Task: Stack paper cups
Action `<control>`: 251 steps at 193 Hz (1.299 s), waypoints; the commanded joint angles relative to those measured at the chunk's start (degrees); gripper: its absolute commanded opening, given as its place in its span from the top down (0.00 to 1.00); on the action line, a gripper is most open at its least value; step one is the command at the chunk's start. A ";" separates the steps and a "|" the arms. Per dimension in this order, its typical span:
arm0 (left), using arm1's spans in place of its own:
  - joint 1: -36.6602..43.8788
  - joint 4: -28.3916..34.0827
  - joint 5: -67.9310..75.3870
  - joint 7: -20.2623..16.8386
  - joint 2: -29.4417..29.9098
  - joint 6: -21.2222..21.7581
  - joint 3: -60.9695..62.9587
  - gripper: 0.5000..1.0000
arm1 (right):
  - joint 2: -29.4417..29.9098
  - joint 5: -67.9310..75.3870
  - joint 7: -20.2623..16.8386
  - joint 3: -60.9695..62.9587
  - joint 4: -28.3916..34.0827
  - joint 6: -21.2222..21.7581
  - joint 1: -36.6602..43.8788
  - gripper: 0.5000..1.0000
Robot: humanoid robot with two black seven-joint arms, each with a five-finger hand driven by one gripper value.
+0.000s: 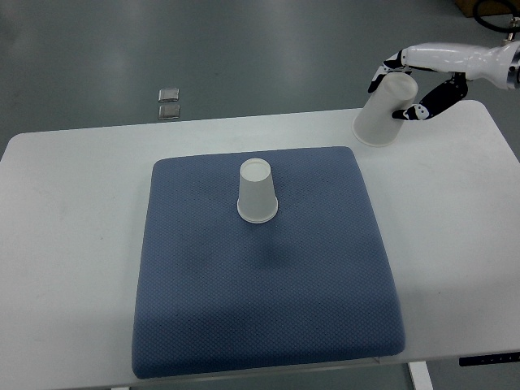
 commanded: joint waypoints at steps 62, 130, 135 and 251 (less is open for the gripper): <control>0.00 0.00 0.00 0.00 0.00 0.00 -0.03 0.00 | 10.39 1.23 -0.49 -0.08 2.47 3.04 6.20 0.97; 0.00 0.00 0.00 0.00 0.00 0.00 0.06 0.00 | 17.08 0.53 -1.90 -1.05 2.38 4.71 6.90 0.95; 0.00 0.00 0.00 0.00 0.00 0.00 0.06 0.00 | 17.16 0.44 -2.25 -1.05 2.29 4.80 6.90 0.95; 0.00 0.00 0.00 0.00 0.00 0.00 0.06 0.00 | 24.28 -2.72 -6.91 -3.60 -1.67 4.45 7.17 0.95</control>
